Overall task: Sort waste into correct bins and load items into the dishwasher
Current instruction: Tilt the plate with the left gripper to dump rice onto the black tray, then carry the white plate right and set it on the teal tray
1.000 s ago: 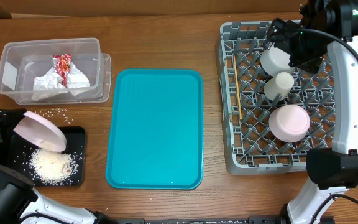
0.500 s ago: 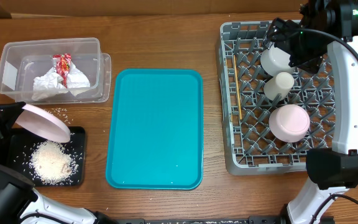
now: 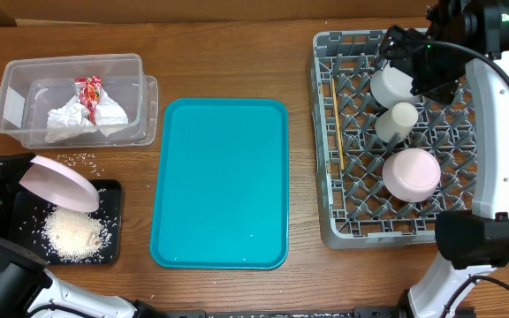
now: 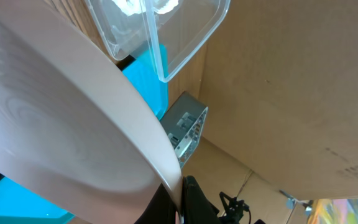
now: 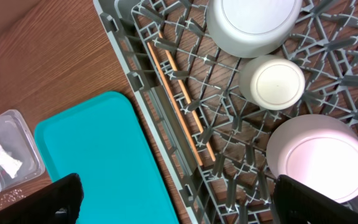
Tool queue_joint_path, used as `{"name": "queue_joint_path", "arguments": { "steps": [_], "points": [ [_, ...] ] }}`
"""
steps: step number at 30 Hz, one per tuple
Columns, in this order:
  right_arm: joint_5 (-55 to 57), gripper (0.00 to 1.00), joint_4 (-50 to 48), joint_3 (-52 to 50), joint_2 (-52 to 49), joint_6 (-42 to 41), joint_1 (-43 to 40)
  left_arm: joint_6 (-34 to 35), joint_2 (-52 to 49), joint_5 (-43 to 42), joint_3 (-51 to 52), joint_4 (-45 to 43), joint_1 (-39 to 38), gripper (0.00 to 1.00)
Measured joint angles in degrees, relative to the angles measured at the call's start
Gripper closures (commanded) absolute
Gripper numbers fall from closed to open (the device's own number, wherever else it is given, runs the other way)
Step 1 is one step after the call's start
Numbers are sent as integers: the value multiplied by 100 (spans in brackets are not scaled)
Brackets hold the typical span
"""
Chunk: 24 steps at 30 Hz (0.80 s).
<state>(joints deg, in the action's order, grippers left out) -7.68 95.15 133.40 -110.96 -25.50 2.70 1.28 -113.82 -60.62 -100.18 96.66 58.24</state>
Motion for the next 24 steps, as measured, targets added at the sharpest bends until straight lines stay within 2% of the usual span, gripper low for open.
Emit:
{"name": "queue_joint_path", "arguments": {
  "steps": [6,10,16,22,24],
  "points": [
    [0,0,-2,0,-2,0,0,155,610,258,0,-15,-229,96],
    [0,0,-4,0,0,2,0,466,1655,713,-2,-37,-1117,96],
    [2,0,-2,0,-2,0,0,1263,2723,2118,-44,-798,-3611,96],
    [-2,0,-4,0,-2,0,0,2240,2356,4120,-50,-1867,-6500,96],
    [0,0,0,0,0,2,0,2420,2068,4715,-50,-2031,-7250,96]
  ]
}}
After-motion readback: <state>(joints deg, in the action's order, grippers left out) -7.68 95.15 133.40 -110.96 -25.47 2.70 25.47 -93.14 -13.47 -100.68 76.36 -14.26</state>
